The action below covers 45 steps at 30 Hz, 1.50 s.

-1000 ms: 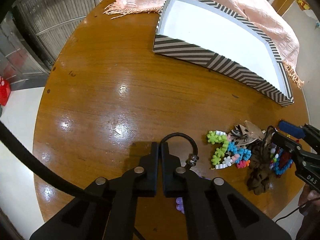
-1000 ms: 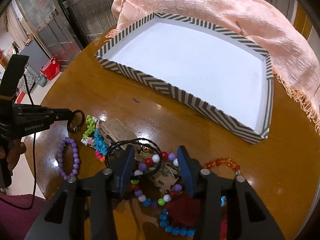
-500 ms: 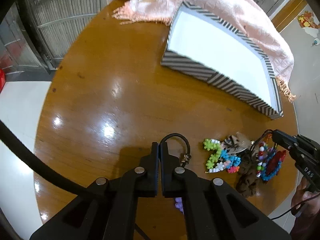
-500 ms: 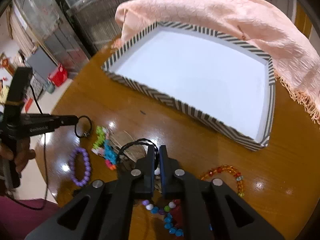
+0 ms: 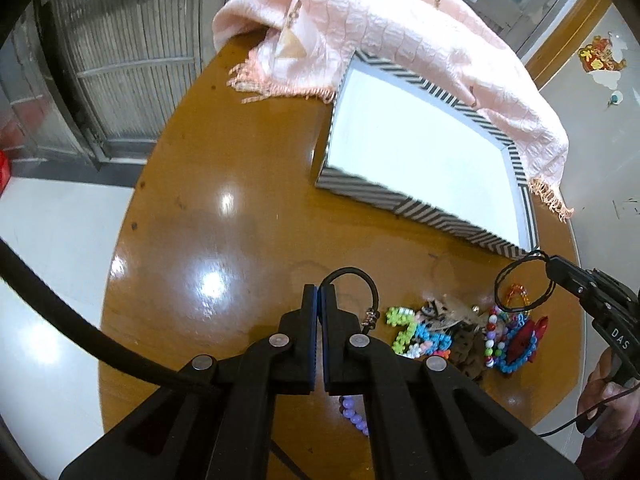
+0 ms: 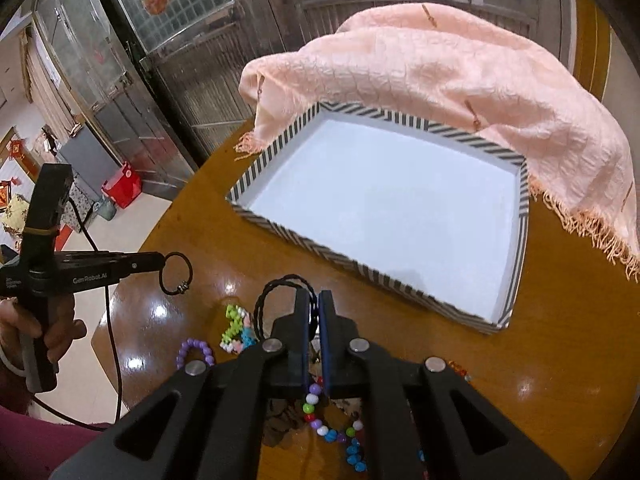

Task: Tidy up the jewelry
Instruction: 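Carry both hair ties into the striped white tray and open both tools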

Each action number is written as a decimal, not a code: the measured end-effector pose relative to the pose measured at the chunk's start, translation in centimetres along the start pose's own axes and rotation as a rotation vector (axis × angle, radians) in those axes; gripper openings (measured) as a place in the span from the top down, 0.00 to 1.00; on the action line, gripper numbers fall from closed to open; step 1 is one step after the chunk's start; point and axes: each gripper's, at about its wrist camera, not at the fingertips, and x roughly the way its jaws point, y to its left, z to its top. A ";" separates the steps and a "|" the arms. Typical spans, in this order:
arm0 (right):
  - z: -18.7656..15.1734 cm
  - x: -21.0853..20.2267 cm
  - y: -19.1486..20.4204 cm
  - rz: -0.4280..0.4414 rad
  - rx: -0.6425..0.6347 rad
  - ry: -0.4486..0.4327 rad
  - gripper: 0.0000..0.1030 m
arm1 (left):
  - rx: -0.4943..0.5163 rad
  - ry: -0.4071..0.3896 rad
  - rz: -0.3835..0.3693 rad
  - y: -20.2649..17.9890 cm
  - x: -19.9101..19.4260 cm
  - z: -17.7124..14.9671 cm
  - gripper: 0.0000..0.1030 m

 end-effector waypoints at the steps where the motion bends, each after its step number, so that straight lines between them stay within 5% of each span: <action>1: 0.2 0.0 0.0 -0.006 0.000 -0.005 0.96 | 0.004 -0.006 0.001 -0.1 -0.1 0.2 0.97; 16: 5.5 1.3 -1.8 -0.070 0.052 -0.078 0.96 | 0.052 -0.110 0.020 -3.0 -0.2 7.5 0.97; 24: 7.1 5.4 -3.3 -0.045 0.114 -0.043 0.96 | 0.025 -0.053 0.029 -3.7 4.2 10.2 0.97; 45: 6.9 13.2 -4.0 0.024 0.181 0.109 0.96 | 0.056 0.047 0.098 -4.3 9.8 11.2 0.97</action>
